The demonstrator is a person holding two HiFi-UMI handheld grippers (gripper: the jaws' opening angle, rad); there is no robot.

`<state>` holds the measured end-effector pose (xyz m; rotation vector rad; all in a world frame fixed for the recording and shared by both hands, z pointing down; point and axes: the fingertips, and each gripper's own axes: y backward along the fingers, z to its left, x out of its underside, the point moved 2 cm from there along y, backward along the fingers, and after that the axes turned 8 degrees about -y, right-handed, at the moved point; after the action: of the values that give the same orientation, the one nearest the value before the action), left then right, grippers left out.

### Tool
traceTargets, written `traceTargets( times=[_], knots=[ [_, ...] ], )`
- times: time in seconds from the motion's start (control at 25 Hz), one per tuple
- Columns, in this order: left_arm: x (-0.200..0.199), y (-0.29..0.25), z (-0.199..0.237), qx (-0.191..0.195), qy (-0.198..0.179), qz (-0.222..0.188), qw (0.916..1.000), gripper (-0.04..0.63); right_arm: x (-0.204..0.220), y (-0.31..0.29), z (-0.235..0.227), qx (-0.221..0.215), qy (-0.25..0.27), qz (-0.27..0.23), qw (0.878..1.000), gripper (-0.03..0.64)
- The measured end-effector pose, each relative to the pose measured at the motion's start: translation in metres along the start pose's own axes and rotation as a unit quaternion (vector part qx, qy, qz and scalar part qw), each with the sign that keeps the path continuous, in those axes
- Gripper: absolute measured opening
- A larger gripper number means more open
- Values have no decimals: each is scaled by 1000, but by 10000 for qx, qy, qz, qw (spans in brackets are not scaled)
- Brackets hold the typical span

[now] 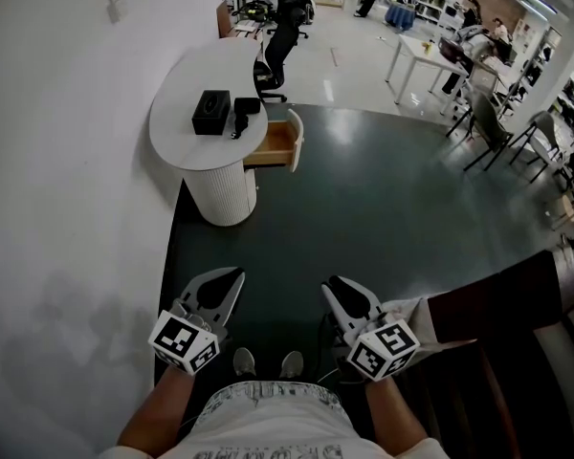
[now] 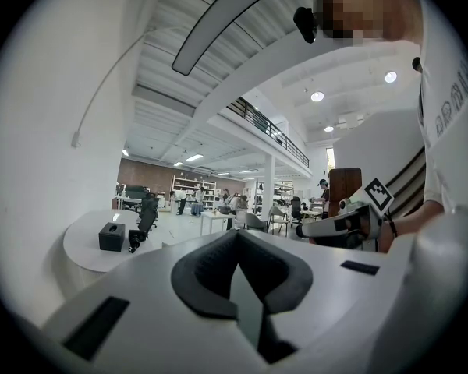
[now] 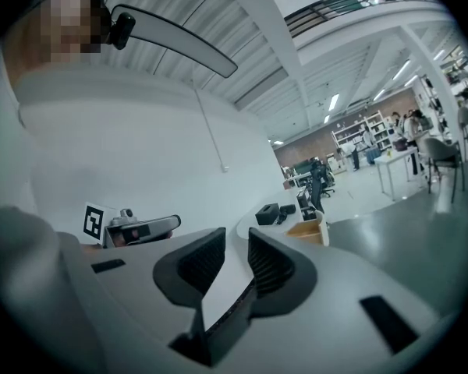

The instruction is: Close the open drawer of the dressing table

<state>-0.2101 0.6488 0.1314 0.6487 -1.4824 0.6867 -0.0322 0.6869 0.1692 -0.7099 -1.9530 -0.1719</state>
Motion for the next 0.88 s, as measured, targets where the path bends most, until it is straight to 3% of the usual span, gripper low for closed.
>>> traceTargets(
  times=[0.88],
  knots=[
    [-2,-14,-17,-196,-26,67,9998,15,-14,17,-24,-84,23,-116,9999,161]
  ],
)
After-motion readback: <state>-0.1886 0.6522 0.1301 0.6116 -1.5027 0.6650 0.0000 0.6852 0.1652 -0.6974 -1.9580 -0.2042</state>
